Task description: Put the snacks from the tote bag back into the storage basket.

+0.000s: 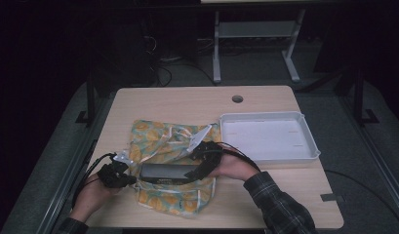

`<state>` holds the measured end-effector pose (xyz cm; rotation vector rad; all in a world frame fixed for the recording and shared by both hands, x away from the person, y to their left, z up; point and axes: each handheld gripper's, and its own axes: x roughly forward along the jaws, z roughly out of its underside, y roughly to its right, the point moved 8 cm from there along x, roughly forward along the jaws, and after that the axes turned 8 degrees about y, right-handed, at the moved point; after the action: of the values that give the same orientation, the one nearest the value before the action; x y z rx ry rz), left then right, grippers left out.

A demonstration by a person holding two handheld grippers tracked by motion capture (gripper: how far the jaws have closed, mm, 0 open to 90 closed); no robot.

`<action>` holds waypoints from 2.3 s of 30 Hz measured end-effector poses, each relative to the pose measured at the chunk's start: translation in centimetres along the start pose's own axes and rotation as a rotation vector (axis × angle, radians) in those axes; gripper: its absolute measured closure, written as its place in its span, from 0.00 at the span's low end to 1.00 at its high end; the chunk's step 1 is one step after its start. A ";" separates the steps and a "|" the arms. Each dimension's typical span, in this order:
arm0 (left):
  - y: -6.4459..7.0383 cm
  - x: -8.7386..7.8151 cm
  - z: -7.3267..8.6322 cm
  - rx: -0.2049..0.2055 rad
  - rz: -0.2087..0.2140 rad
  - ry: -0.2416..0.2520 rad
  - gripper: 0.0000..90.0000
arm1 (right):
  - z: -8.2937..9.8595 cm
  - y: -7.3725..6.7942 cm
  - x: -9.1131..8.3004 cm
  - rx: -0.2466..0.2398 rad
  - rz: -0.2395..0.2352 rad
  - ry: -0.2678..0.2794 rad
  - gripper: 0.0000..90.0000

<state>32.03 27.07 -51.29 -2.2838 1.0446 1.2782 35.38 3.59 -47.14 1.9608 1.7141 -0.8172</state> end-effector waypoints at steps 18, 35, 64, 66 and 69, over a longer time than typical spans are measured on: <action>0.0 0.0 0.0 -0.007 0.014 -0.006 1.00 | 2.1 -0.4 3.6 -0.035 -0.019 -0.142 0.34; -0.1 0.0 0.0 0.001 0.017 -0.014 1.00 | 2.4 -0.5 3.8 -0.047 -0.018 -0.153 0.43; 0.0 0.0 -0.1 0.007 0.005 -0.014 1.00 | 0.1 -0.1 2.0 -0.017 -0.004 -0.067 0.46; 0.0 0.0 -0.1 0.007 0.005 -0.014 1.00 | 0.0 -0.2 1.7 -0.017 -0.004 -0.061 0.46; 0.0 0.0 -0.1 0.008 0.005 -0.013 1.00 | -0.1 -0.3 1.2 -0.011 -0.005 -0.049 0.46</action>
<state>32.10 27.01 -51.26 -2.2655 1.0492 1.2867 35.22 4.57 -47.79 1.9141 1.6922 -0.8489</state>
